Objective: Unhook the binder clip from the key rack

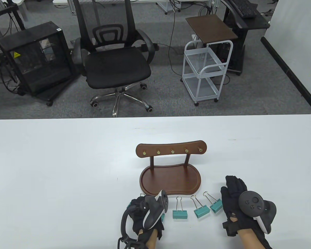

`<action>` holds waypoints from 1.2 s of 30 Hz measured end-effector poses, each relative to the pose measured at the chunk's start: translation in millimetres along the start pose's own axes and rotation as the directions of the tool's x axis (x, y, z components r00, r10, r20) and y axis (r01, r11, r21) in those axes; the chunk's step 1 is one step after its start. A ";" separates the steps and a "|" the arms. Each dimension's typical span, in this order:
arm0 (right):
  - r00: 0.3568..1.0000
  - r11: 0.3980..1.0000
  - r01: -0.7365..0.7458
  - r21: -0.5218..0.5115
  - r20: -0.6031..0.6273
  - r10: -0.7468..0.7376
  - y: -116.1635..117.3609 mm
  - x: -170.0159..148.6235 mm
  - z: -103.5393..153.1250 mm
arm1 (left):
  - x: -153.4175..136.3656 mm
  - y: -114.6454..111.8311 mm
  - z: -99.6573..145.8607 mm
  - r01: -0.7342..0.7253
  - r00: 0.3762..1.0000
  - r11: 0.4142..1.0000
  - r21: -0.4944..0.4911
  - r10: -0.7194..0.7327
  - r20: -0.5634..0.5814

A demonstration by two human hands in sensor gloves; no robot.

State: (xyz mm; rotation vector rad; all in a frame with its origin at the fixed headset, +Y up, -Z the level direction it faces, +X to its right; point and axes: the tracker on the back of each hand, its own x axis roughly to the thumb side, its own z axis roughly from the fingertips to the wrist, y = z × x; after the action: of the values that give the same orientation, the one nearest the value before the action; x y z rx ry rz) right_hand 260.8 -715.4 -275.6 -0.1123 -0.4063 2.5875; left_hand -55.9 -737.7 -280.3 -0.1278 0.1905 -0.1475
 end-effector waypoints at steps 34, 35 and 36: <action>0.982 0.993 -0.116 0.016 0.151 0.113 32.2 62.6 9.1 | -2.0 22.5 9.6 -0.385 0.908 0.911 0.149 0.345 0.236; 0.982 0.993 -0.117 0.014 0.150 0.114 32.6 60.9 8.6 | -2.7 22.8 9.6 -0.381 0.910 0.912 0.152 0.341 0.237; 0.983 0.993 -0.116 0.012 0.147 0.113 33.0 59.2 8.2 | -3.2 22.8 9.5 -0.382 0.910 0.911 0.154 0.341 0.237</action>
State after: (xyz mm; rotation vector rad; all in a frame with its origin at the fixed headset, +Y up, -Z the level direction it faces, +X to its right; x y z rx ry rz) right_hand 192.6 -715.0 -278.0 0.0643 -0.4375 2.7227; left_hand -54.0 -713.7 -273.6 0.0925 -0.0098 0.2204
